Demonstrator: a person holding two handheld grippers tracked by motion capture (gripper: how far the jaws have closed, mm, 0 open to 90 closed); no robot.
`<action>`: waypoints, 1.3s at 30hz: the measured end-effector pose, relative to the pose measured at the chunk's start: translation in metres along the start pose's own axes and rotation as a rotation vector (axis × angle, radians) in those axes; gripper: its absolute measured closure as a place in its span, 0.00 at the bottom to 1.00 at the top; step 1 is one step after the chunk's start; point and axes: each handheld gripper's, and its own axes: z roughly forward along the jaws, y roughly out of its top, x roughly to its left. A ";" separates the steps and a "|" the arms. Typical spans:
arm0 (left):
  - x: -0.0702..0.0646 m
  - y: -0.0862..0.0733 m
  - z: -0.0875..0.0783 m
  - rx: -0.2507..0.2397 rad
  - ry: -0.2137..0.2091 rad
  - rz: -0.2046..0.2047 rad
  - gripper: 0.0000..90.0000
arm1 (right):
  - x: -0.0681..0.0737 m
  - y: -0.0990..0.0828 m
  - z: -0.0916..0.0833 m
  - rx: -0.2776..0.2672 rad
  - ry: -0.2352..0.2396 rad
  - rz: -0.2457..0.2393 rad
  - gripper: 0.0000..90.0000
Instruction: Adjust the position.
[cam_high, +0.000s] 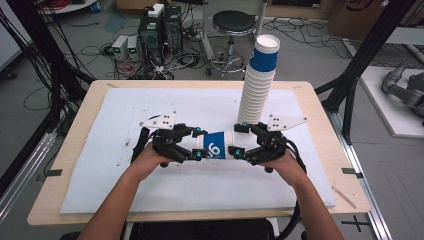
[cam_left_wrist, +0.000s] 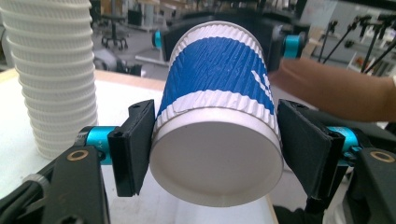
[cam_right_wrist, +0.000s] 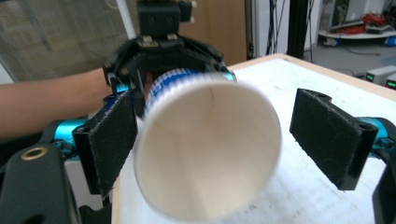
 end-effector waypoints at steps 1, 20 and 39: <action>0.000 0.000 0.000 -0.013 -0.002 0.000 0.34 | 0.000 -0.001 0.002 0.020 0.011 0.001 0.17; -0.007 -0.003 0.018 0.166 -0.016 0.017 0.33 | 0.006 0.009 0.006 0.139 0.046 -0.129 0.27; -0.006 -0.007 0.016 0.052 0.009 0.049 0.34 | 0.004 0.006 0.011 0.057 0.015 -0.019 0.18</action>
